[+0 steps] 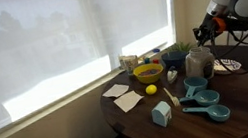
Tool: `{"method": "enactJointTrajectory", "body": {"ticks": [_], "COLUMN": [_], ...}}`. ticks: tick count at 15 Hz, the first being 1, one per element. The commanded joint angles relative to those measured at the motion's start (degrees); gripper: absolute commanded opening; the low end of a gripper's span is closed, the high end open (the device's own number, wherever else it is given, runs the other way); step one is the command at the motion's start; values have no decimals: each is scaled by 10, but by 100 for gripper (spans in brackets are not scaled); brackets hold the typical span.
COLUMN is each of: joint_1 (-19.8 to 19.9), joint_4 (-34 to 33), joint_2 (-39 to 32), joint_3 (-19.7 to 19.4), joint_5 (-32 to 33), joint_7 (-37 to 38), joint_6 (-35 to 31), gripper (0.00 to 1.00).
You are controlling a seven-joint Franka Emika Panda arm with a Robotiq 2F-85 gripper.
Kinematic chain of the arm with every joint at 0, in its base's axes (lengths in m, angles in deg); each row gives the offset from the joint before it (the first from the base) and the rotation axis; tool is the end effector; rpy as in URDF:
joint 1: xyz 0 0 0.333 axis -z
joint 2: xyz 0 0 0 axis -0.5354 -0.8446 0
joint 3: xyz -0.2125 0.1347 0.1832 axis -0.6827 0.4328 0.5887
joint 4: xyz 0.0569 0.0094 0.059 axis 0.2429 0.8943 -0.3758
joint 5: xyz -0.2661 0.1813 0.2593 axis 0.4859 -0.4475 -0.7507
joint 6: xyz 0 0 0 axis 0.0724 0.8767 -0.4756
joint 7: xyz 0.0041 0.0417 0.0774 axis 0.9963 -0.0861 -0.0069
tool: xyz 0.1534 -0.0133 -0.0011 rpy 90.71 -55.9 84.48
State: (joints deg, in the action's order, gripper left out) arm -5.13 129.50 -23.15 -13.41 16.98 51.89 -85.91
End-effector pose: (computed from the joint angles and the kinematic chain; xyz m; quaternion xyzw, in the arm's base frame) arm 0.4601 -0.1071 0.4627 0.8513 -0.4477 0.2723 0.0265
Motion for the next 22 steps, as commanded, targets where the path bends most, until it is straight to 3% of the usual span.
{"method": "enactJointTrajectory", "body": {"ticks": [1, 11, 22], "joint_1": [-12, -38, -41], "joint_4": [-16, -28, -42], "joint_2": [-21, -30, -28], "joint_3": [-15, -38, -43], "joint_5": [33, 43, 68], "joint_7": [51, 128, 187], "joint_6": [45, 46, 49], "gripper": [3, 3, 3]}}
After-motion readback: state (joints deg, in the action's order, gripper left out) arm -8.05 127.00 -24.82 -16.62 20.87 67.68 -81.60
